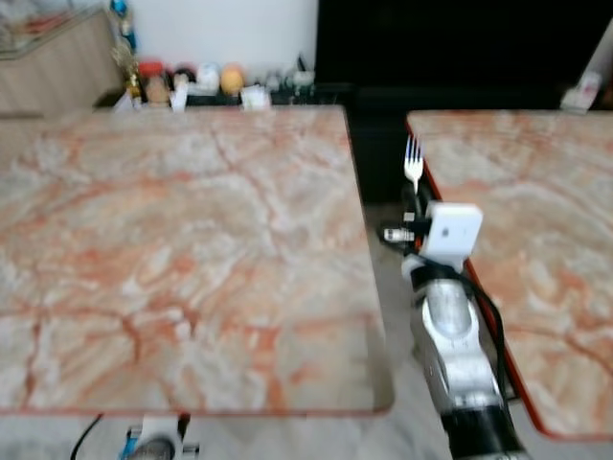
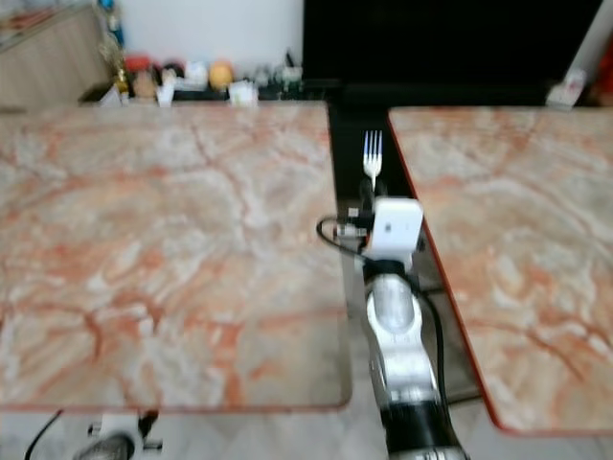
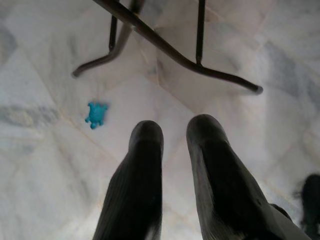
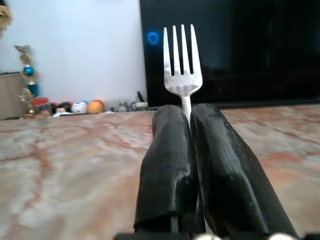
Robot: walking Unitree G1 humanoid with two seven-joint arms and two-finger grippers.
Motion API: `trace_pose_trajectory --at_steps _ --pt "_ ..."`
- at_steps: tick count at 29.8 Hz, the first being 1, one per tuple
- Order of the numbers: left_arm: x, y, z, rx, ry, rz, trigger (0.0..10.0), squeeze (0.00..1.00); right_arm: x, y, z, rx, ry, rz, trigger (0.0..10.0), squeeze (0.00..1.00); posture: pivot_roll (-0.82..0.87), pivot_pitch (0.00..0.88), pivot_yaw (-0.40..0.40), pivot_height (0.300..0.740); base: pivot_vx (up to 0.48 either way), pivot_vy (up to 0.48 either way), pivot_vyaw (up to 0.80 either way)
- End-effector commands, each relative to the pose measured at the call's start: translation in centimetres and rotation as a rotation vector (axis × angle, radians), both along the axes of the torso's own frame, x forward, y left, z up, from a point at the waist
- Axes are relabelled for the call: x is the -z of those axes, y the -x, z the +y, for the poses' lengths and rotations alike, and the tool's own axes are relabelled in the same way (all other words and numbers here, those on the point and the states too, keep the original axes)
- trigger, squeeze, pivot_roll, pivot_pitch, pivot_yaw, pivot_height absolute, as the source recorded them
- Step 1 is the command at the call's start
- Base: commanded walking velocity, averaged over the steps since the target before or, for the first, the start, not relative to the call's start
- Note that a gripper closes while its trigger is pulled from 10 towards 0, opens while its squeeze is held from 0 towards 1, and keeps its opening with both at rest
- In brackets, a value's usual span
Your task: Setting the table
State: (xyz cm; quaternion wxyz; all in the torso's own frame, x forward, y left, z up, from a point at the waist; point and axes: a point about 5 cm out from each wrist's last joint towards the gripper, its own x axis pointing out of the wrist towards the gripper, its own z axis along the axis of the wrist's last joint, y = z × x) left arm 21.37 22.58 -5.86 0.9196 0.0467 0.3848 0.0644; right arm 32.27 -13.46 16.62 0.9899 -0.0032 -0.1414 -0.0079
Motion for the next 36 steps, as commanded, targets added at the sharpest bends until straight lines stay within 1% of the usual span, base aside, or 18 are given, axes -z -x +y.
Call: trace_pose_trajectory --at_steps 1,12,21,27,35,36 --pt "0.54 0.90 0.00 -0.005 0.002 0.029 10.0 0.00 -0.27 0.08 -0.21 0.004 -0.004 -0.011 10.0 0.00 0.04 0.000 0.017 0.740 0.000 -0.255 0.00" --pt "0.57 0.91 -0.07 -0.009 0.005 0.030 10.0 0.00 -1.09 -0.05 -0.20 -0.003 -0.004 -0.037 10.0 0.00 0.04 0.000 0.016 0.740 0.000 -0.252 0.00" --pt "0.56 0.90 -0.04 -0.004 0.000 0.032 10.0 0.00 -1.00 0.01 -0.08 -0.006 0.003 -0.035 10.0 0.00 0.03 0.000 0.018 0.740 0.000 -0.272 0.00" --pt "0.58 0.90 -0.09 0.000 -0.001 0.035 10.0 0.00 -1.22 0.07 -0.05 -0.014 0.002 -0.050 10.0 0.00 0.03 0.000 0.020 0.740 0.000 -0.295 0.00" --pt "0.56 0.87 -0.11 0.005 -0.001 0.034 10.0 0.00 -1.21 0.10 -0.09 -0.009 0.016 -0.049 10.0 0.00 0.03 0.000 0.022 0.740 0.000 -0.291 0.00" --pt "0.55 0.85 -0.11 0.006 -0.002 0.034 10.0 0.00 -1.27 0.05 -0.12 -0.008 0.031 -0.051 10.0 0.00 0.03 0.000 0.021 0.740 0.000 -0.296 0.00"
